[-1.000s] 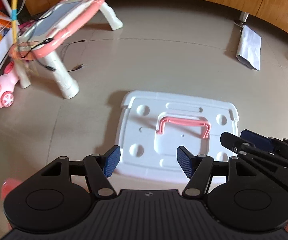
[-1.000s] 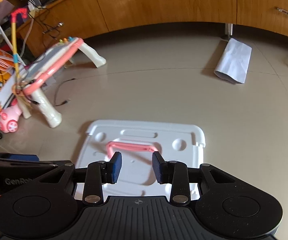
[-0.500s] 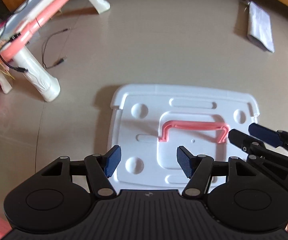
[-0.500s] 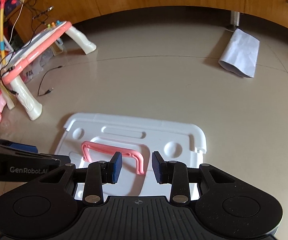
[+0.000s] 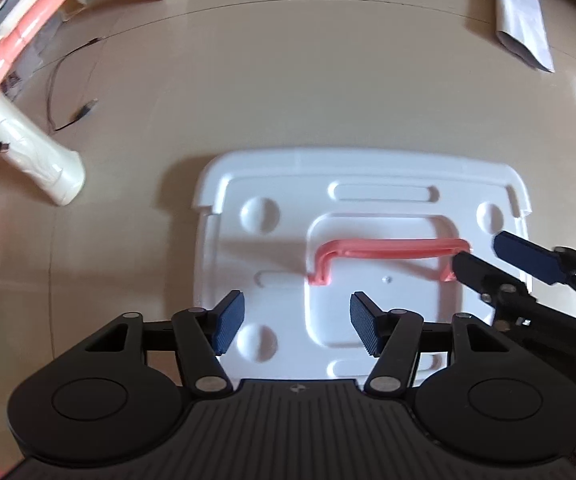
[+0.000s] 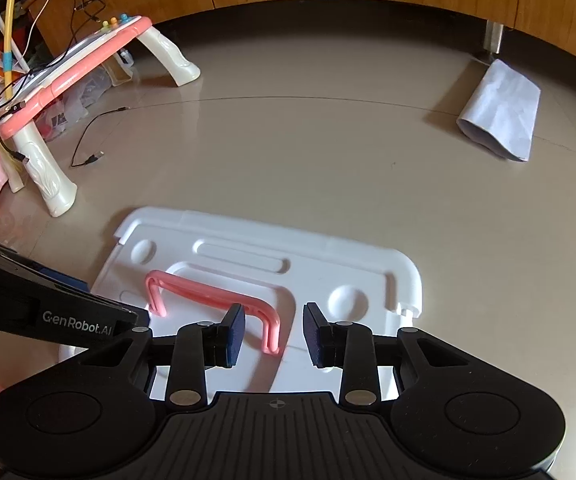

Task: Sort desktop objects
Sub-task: 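Move both tools toward the pink handle of the white lid, then close the right tool on one end of the pink handle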

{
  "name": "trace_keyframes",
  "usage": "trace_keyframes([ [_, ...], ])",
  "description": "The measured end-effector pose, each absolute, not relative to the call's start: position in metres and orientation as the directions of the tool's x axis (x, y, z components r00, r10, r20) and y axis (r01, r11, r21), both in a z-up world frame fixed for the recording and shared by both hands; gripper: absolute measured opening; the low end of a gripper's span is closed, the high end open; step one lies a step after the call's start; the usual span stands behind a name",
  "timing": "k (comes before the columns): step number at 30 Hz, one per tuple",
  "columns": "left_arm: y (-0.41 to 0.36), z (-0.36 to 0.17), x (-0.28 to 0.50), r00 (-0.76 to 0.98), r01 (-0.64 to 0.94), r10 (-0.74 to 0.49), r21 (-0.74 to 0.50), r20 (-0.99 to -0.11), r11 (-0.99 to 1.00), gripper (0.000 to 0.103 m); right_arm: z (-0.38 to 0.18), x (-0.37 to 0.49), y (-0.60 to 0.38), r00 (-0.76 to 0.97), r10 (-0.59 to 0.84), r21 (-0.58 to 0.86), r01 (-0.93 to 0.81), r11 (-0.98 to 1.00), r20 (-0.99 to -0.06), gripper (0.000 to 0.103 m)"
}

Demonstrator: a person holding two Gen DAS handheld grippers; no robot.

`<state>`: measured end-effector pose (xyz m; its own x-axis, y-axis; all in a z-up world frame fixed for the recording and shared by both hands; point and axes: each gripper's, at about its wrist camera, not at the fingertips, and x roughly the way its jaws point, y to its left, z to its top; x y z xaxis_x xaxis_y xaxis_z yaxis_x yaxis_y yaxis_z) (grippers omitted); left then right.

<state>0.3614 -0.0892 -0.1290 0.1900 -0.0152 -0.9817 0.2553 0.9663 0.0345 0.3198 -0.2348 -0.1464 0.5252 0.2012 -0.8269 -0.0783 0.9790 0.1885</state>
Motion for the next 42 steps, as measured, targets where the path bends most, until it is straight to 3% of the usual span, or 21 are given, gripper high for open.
trace_keyframes([
  [22,-0.111,-0.139,0.382,0.192,0.393,-0.065,0.016,-0.979,0.919,0.061,-0.158,0.325,-0.23,0.494,0.237,0.157,-0.198,0.968,-0.836,0.029],
  [33,-0.111,-0.147,0.388,0.155,0.404,-0.117,-0.045,-0.981,0.914,0.059,-0.17,0.331,-0.221,0.486,0.225,0.12,-0.239,0.964,-0.845,0.021],
  [36,-0.111,-0.147,0.388,0.153,0.412,-0.127,-0.054,-0.98,0.91,0.055,-0.172,0.333,-0.225,0.495,0.222,0.131,-0.211,0.969,-0.84,0.011],
  [42,-0.117,-0.141,0.382,0.18,0.449,-0.136,-0.042,-0.974,0.893,0.057,-0.173,0.332,-0.228,0.519,0.223,0.131,-0.207,0.969,-0.825,0.011],
])
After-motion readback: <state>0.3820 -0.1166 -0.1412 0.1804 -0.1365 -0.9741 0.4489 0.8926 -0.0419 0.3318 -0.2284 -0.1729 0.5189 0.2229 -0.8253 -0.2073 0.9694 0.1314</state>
